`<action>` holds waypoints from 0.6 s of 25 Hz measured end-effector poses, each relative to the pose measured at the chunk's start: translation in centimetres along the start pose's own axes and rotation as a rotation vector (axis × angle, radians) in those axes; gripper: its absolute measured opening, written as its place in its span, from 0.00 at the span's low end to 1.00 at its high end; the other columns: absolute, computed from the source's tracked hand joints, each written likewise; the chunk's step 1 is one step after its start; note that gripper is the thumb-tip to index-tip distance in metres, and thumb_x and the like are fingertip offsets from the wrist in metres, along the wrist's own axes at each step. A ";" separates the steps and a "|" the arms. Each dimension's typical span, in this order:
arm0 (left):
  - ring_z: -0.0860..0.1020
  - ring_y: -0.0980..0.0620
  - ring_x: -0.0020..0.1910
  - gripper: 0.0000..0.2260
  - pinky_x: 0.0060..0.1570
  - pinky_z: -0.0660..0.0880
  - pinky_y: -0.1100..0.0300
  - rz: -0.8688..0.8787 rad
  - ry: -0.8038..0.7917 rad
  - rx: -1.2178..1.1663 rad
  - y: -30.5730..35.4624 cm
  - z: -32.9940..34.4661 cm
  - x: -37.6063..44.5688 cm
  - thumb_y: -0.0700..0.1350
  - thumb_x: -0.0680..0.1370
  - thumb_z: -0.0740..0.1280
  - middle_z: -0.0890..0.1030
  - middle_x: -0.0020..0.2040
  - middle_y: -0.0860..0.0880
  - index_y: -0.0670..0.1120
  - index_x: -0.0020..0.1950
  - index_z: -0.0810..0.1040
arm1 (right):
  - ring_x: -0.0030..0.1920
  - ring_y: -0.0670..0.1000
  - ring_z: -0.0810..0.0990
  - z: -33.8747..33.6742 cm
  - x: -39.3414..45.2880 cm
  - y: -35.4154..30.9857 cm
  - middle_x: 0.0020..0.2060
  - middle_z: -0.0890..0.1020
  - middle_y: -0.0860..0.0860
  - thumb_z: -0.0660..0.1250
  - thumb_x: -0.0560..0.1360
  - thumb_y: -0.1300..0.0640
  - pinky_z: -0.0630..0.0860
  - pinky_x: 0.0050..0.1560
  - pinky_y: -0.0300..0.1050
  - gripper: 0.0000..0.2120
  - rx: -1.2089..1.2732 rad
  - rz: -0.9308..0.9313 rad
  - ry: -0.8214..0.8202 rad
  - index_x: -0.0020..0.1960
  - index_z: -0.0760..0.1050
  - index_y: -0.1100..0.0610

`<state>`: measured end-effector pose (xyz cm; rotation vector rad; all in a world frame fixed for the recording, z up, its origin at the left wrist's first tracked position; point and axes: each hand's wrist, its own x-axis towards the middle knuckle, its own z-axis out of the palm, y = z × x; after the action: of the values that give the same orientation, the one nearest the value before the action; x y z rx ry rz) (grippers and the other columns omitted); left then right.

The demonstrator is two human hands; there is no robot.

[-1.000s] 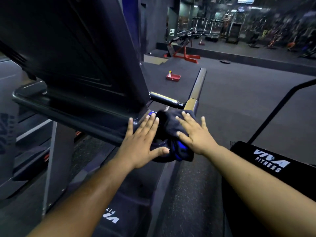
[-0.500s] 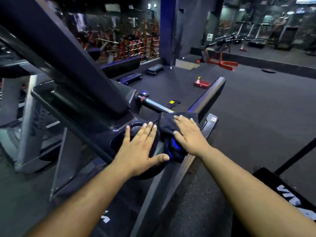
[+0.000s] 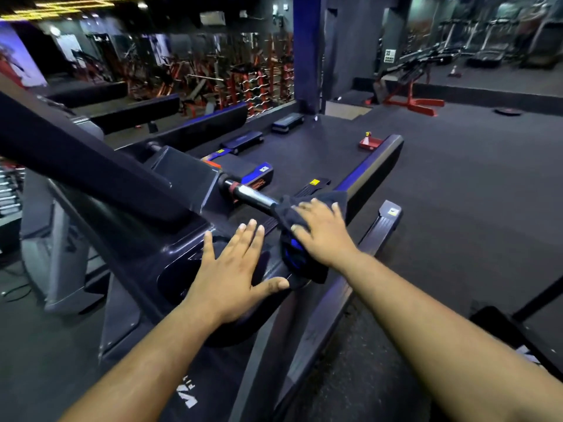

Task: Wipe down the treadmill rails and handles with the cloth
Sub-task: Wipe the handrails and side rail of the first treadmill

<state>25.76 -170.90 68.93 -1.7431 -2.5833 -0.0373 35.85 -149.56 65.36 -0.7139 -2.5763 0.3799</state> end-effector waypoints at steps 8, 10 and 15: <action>0.34 0.57 0.79 0.52 0.73 0.34 0.34 0.036 -0.050 0.020 4.0 0.9 6.2 0.80 0.64 0.32 0.34 0.80 0.53 0.49 0.80 0.34 | 0.79 0.53 0.55 -2.1 5.3 8.2 0.75 0.67 0.51 0.55 0.79 0.45 0.48 0.77 0.64 0.24 0.013 0.161 -0.020 0.73 0.70 0.51; 0.35 0.57 0.79 0.53 0.73 0.34 0.34 0.027 -0.055 0.033 5.0 1.2 8.0 0.81 0.63 0.30 0.35 0.81 0.53 0.49 0.80 0.34 | 0.78 0.53 0.56 -1.3 5.8 8.2 0.73 0.69 0.49 0.55 0.78 0.37 0.45 0.77 0.65 0.27 0.016 0.150 0.005 0.70 0.72 0.50; 0.35 0.58 0.78 0.54 0.74 0.34 0.35 -0.030 -0.055 0.035 7.9 1.5 13.7 0.81 0.62 0.30 0.36 0.81 0.52 0.49 0.80 0.34 | 0.79 0.49 0.55 -1.0 5.1 13.4 0.75 0.67 0.46 0.51 0.76 0.31 0.43 0.77 0.58 0.31 0.062 -0.173 0.035 0.72 0.69 0.45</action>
<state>27.98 -155.20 67.99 -1.7175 -2.6321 0.0554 38.04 -135.61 63.00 -0.4673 -2.5570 0.3860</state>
